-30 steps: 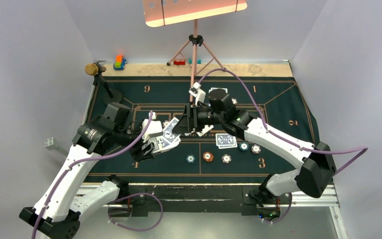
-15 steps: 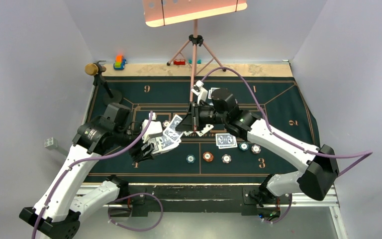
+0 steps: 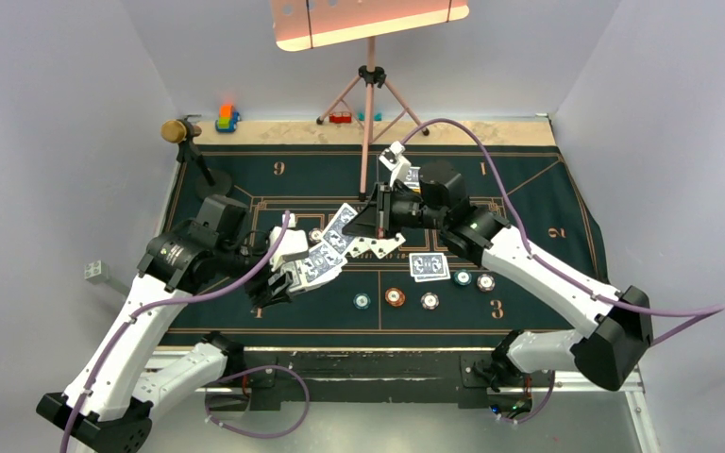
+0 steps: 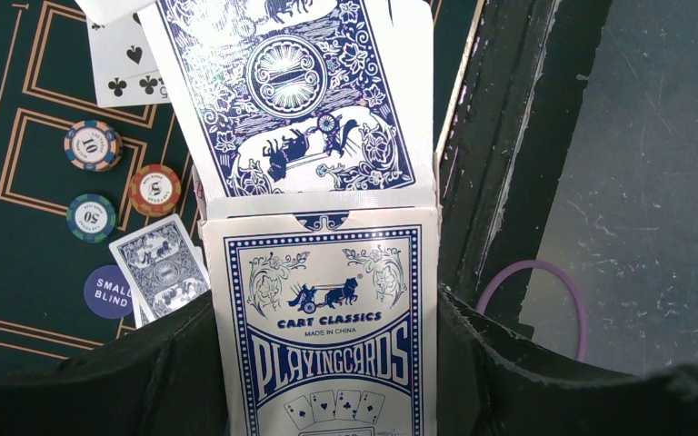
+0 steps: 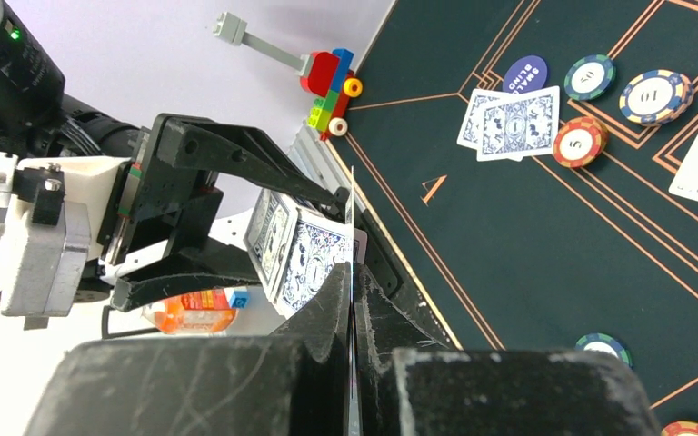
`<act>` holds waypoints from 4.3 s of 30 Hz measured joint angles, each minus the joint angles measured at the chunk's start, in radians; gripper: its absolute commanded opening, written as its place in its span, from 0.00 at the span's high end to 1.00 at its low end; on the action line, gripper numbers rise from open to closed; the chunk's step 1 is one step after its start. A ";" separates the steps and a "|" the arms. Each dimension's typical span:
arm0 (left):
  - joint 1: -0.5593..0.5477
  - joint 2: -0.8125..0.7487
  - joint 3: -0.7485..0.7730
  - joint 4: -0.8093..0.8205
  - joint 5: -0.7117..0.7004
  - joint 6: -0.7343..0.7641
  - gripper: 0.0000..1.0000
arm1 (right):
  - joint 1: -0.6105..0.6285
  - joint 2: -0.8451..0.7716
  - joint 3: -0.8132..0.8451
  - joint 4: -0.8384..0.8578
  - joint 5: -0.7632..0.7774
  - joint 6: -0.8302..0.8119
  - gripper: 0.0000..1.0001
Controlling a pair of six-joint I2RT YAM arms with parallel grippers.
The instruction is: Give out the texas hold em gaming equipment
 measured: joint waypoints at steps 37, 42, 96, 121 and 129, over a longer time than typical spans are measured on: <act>0.000 -0.010 0.002 -0.009 0.004 0.004 1.00 | -0.055 0.392 -0.340 0.356 0.019 0.169 1.00; 0.000 -0.010 0.002 -0.019 0.003 0.004 1.00 | -0.054 0.446 -0.338 0.398 0.053 0.169 1.00; 0.000 -0.016 0.002 -0.023 0.004 0.004 1.00 | -0.035 -0.070 0.028 -0.212 0.339 -0.037 0.10; 0.000 0.003 0.003 -0.014 0.003 0.004 1.00 | 0.142 0.093 0.047 -0.089 0.135 -0.023 0.06; 0.000 0.003 0.003 -0.014 0.003 0.004 1.00 | 0.149 0.118 0.047 -0.072 0.103 -0.014 0.29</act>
